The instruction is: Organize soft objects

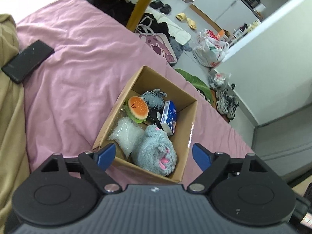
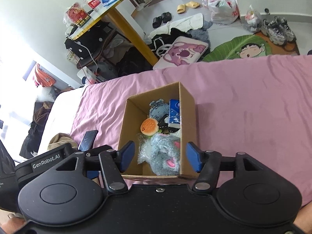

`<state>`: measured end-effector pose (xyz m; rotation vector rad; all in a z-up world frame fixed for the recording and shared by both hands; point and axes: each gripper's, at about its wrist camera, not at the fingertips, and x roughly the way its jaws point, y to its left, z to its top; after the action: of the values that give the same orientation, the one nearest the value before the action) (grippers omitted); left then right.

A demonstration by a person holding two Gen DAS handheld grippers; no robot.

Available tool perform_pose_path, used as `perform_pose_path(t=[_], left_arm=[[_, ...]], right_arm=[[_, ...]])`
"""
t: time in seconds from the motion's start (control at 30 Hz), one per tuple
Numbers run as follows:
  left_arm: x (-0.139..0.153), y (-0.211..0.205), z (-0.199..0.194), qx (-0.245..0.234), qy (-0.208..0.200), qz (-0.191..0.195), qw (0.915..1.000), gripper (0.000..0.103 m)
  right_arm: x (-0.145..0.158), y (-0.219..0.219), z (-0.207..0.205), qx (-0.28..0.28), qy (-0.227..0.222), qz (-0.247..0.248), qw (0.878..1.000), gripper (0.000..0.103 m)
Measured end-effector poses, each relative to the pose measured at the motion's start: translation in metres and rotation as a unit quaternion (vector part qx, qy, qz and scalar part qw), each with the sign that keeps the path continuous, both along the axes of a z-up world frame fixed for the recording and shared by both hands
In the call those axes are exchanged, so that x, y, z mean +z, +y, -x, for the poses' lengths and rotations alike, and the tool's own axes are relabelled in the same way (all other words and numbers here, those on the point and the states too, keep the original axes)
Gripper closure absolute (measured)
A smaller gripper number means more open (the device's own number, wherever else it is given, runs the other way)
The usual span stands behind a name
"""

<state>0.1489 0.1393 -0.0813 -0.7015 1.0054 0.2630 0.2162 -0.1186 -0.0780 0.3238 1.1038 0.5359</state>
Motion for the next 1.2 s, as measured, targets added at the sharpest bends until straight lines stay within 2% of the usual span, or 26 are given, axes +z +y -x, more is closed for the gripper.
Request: perform_pose_path(t=[0.33, 0.87, 0.93, 1.2], left_arm=[[0.026, -0.027, 0.019, -0.055, -0.013, -0.052, 0.997, 0.009], [0.067, -0.068, 0.062, -0.113, -0.043, -0.117, 0.9858, 0.003], [0.073, -0.072, 0.07, -0.117, -0.049, -0.125, 0.9841, 0.003], [0.097, -0.088, 0.104, -0.135, -0.076, -0.154, 0.9758, 0.002]], right_arm=[[0.025, -0.026, 0.019, -0.011, -0.04, 0.008, 0.999, 0.021], [0.07, -0.072, 0.067, -0.02, -0.119, 0.024, 0.992, 0.005], [0.076, -0.075, 0.074, -0.019, -0.129, 0.026, 0.991, 0.001], [0.098, -0.084, 0.109, -0.006, -0.163, 0.035, 0.986, 0.0]])
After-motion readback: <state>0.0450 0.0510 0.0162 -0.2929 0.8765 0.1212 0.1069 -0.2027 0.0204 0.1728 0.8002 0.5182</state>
